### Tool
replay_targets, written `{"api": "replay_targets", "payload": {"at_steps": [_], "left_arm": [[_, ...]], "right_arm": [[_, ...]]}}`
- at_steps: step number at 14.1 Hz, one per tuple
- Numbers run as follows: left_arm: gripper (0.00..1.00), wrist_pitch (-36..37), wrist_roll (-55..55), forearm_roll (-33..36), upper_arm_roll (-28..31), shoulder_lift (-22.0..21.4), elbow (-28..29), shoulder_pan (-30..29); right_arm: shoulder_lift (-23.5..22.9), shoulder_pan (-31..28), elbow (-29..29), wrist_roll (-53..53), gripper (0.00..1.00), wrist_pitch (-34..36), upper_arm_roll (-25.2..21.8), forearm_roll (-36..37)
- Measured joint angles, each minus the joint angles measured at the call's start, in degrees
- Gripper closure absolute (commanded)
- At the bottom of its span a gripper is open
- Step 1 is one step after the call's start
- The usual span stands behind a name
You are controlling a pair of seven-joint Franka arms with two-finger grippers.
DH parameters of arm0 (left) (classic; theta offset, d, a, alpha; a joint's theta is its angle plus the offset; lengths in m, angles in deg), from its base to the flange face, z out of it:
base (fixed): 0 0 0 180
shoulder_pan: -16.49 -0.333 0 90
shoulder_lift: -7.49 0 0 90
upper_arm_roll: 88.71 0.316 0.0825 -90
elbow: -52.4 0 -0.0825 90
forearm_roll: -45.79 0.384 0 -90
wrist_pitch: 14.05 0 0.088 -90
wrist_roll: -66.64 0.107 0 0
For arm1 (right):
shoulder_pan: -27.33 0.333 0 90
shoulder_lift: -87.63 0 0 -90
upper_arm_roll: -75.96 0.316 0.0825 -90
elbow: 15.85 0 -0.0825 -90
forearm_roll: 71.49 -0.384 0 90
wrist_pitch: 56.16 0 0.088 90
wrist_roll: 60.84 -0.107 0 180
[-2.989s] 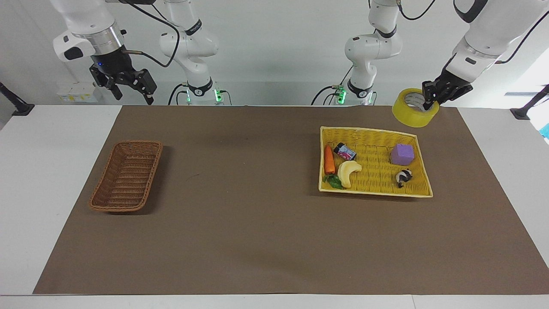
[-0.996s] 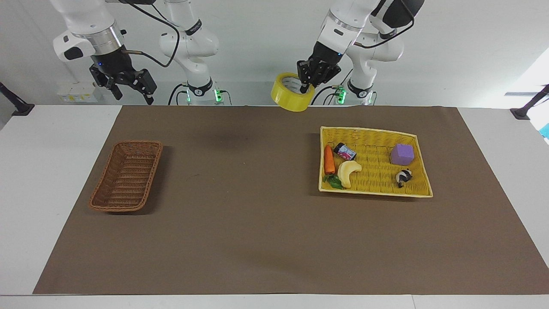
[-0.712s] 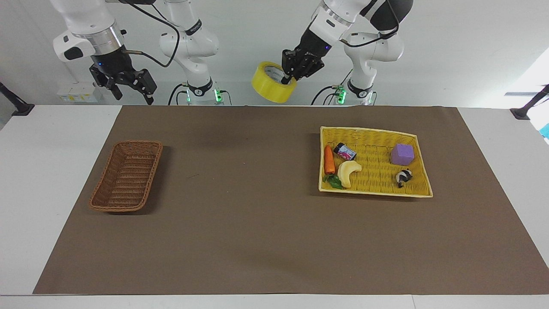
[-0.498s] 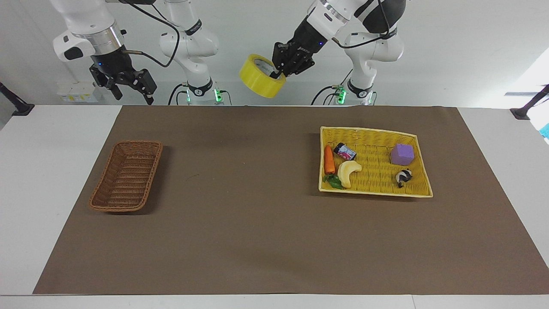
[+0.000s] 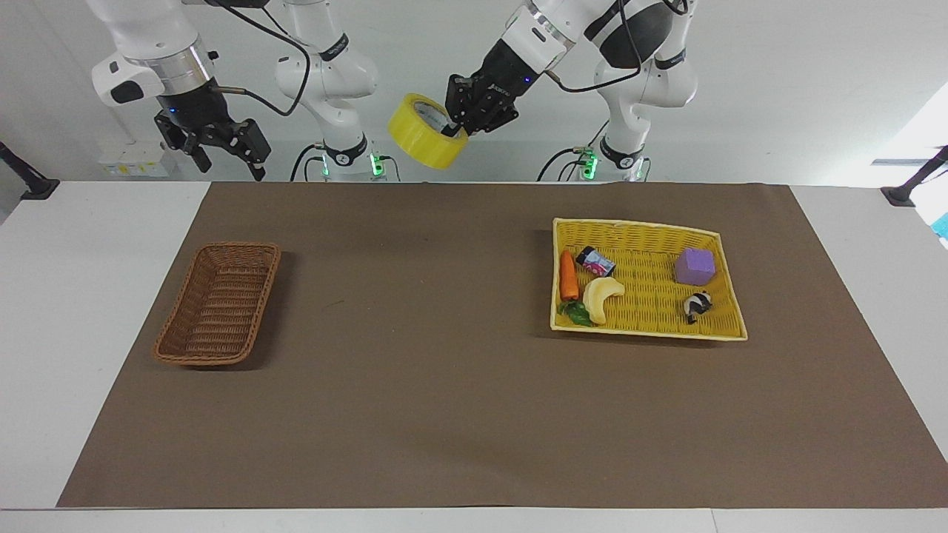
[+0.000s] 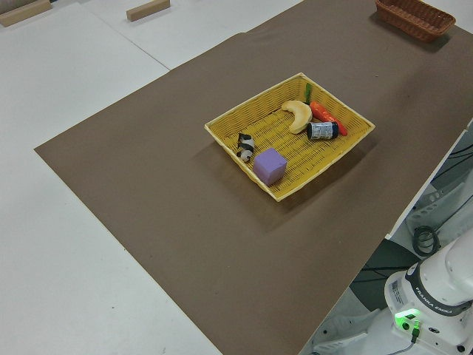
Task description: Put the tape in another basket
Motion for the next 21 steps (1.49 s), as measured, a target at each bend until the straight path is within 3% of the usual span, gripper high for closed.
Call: {"api": "replay_targets", "payload": {"at_steps": [11, 16, 21], "left_arm": [[1.00, 0.9, 0.0, 0.0, 0.2, 0.0, 0.4, 0.0], [1.00, 2.9, 0.0, 0.0, 0.1, 0.0, 0.6, 0.0], [1.00, 3.0, 0.9, 0.0, -0.1, 0.2, 4.5, 0.1]], "right_arm": [[0.1, 1.5, 0.1, 1.6, 0.00, 1.3, 0.6, -1.4], [0.1, 3.2, 0.2, 3.9, 0.00, 0.9, 1.1, -13.4], [0.1, 2.7, 0.3, 5.7, 0.00, 0.9, 0.5, -28.3]]}}
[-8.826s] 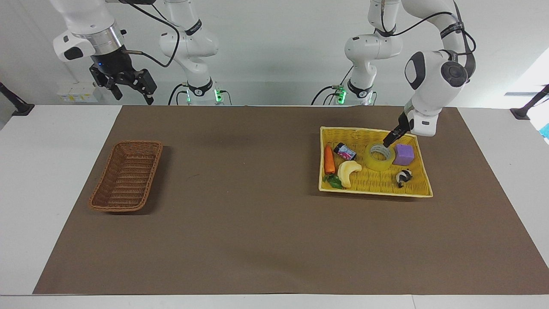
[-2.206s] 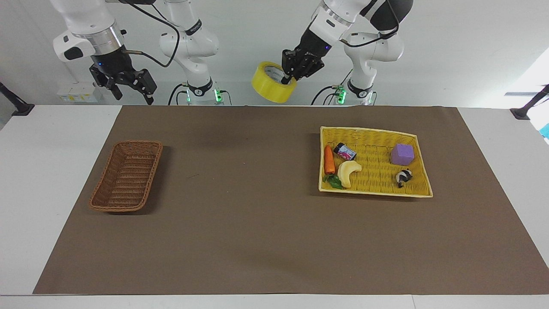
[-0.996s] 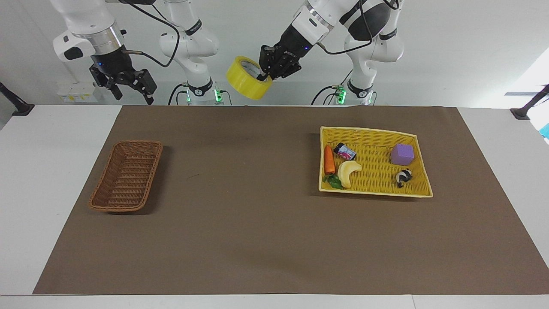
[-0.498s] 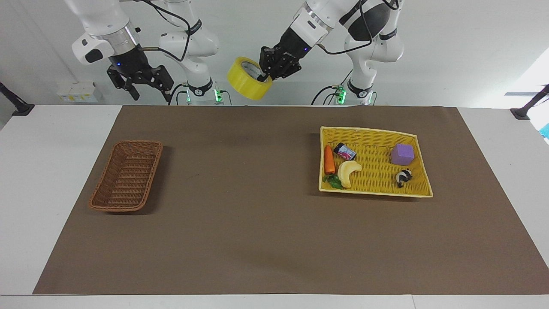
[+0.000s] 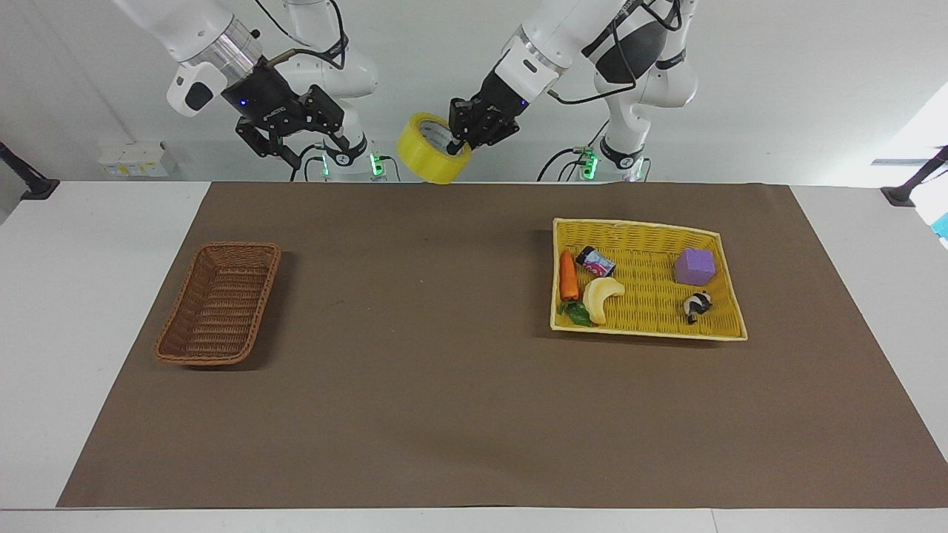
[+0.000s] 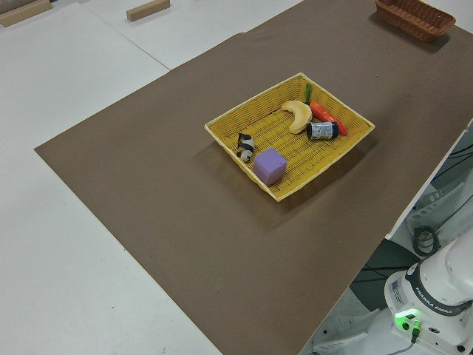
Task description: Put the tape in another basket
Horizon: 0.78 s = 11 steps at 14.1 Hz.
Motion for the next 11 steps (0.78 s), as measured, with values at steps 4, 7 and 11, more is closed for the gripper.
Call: {"api": "replay_targets", "payload": {"at_steps": [4, 7, 11], "left_arm": [[1.00, -5.0, 0.2, 0.0, 0.0, 2.4, 0.8, 2.1], [1.00, -11.3, 0.1, 0.0, -0.1, 5.1, 0.8, 4.2], [1.00, -12.6, -0.7, 0.0, 0.3, 5.6, -0.8, 4.4]], "right_arm": [[0.0, 2.1, 2.0, 0.0, 0.00, -2.9, 0.5, -5.9], [0.0, 4.6, 4.6, 0.0, 0.00, -5.2, 0.7, -7.5], [0.5, 4.2, 6.6, 5.3, 0.00, -5.2, 0.5, -7.5]]}}
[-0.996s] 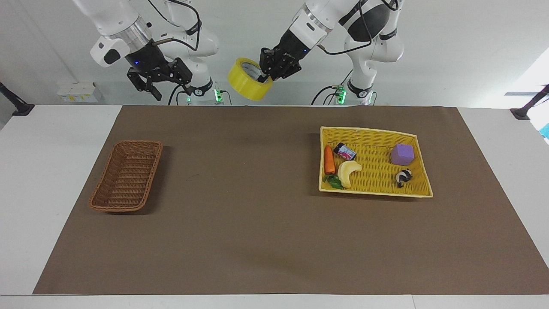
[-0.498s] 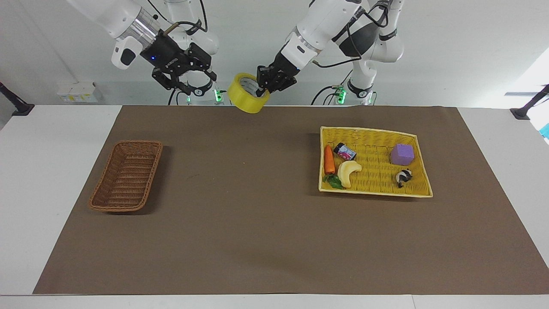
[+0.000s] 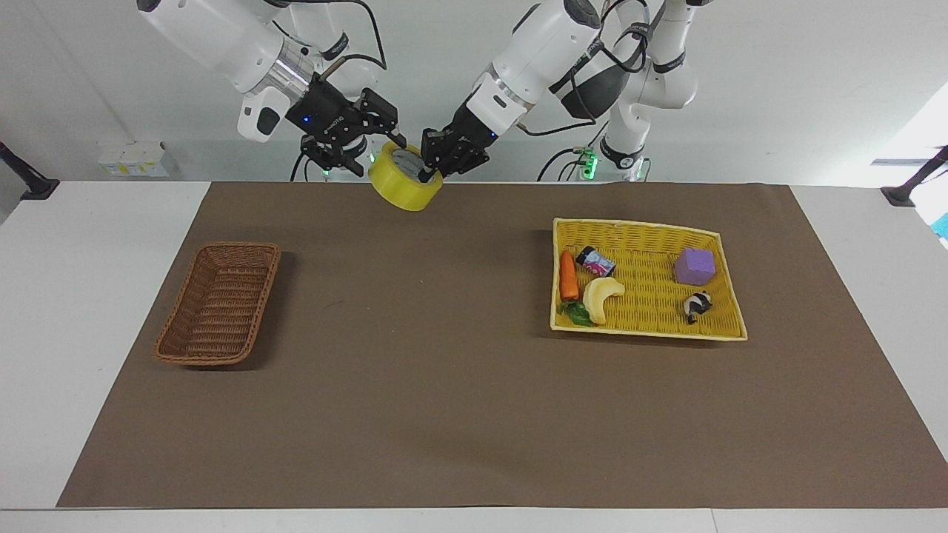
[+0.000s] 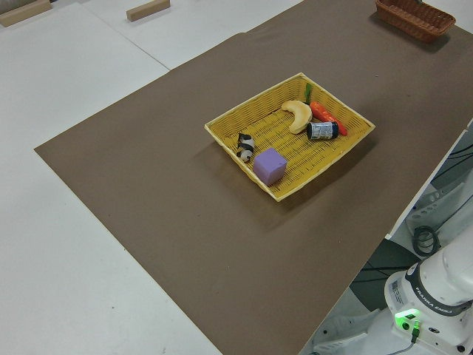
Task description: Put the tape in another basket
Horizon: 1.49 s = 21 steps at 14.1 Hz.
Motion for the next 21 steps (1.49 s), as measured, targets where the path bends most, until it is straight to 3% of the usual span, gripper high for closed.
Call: {"api": "replay_targets", "payload": {"at_steps": [1, 2, 3, 4, 8, 9, 10, 15, 21], "left_arm": [[1.00, 0.0, -0.1, 0.0, 0.0, 0.0, -0.6, 0.0], [1.00, 0.0, -0.2, 0.0, 0.0, 0.0, -0.9, 0.0], [1.00, 0.0, -0.3, 0.0, -0.1, 0.0, -1.1, 0.1], [1.00, 0.0, -0.5, 0.0, -0.2, 0.0, -1.2, 0.1], [1.00, -0.2, -1.4, 0.0, -0.3, 0.6, -1.3, 0.6], [0.81, -0.3, -1.4, 0.0, -0.3, 0.6, -1.3, 0.6], [0.01, -0.3, -1.4, 0.0, -0.3, 0.6, -1.3, 0.6], [0.00, -0.7, -1.5, 0.0, -0.2, -1.1, -1.6, 0.6], [0.00, 11.9, -1.5, 0.1, 1.3, -5.1, -1.5, -5.1]], "right_arm": [[0.1, -0.3, 0.2, 0.7, 0.00, -0.2, 0.0, 0.0], [0.2, -0.4, 0.3, 1.1, 0.32, -0.4, 0.0, 0.0], [0.2, -0.5, 0.4, 1.2, 0.85, -0.7, -0.1, 0.0], [0.2, -0.4, 0.4, 1.2, 1.00, -0.8, -0.1, 0.0], [0.7, -0.5, 0.4, 0.9, 1.00, -0.7, 0.0, -0.5], [0.7, -0.5, 0.5, 0.4, 1.00, -0.7, 0.0, -0.6], [0.7, -0.5, 0.4, -0.1, 1.00, -0.7, 0.0, -0.6], [0.0, -2.5, 0.5, -1.2, 1.00, -1.0, -0.7, -0.6], [-0.1, -10.1, 0.6, -0.5, 1.00, -0.9, -1.2, 0.0]]}}
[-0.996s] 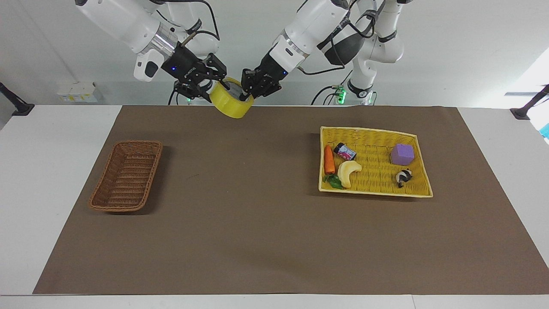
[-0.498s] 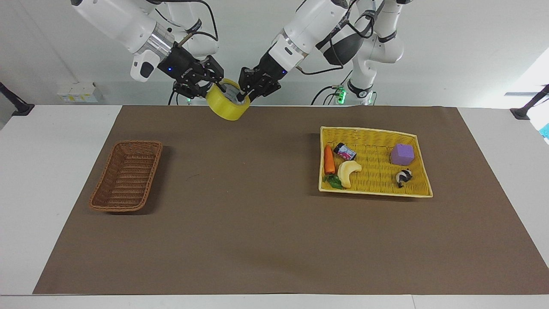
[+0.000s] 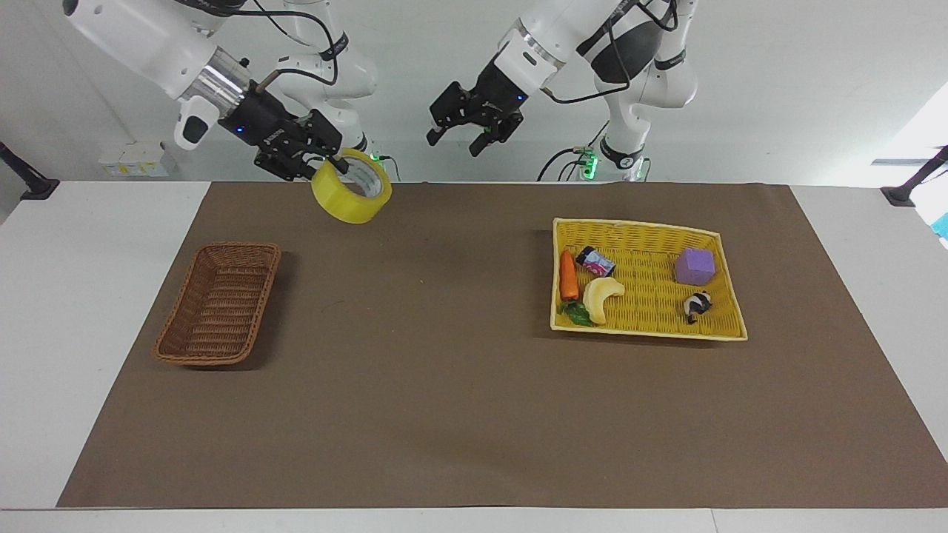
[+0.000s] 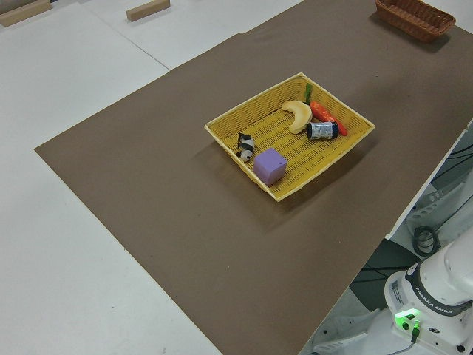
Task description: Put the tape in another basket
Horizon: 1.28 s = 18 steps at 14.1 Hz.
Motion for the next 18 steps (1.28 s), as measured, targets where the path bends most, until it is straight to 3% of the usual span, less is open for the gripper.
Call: {"api": "replay_targets", "payload": {"at_steps": [5, 9, 13, 18], "left_arm": [[0.00, 5.4, 0.8, 10.0, 0.3, 0.3, 0.2, -7.1], [0.00, 9.8, 12.1, 13.2, 0.7, 0.4, 0.2, -13.6], [0.00, 14.4, 26.7, 15.9, 1.2, 0.4, 0.1, -22.0], [0.00, 15.6, 28.4, 20.3, 0.4, -0.1, -0.1, -23.0]], "right_arm": [[-2.2, -7.9, 1.7, 0.1, 1.00, -0.8, -0.4, 6.6], [-11.4, -16.0, 2.5, 10.8, 1.00, -5.3, -0.5, 5.9], [-18.6, -19.6, 2.6, 19.9, 1.00, -8.4, -0.6, 5.6], [-22.9, -23.1, 3.7, 29.5, 1.00, -10.0, -0.6, 5.4]]}}
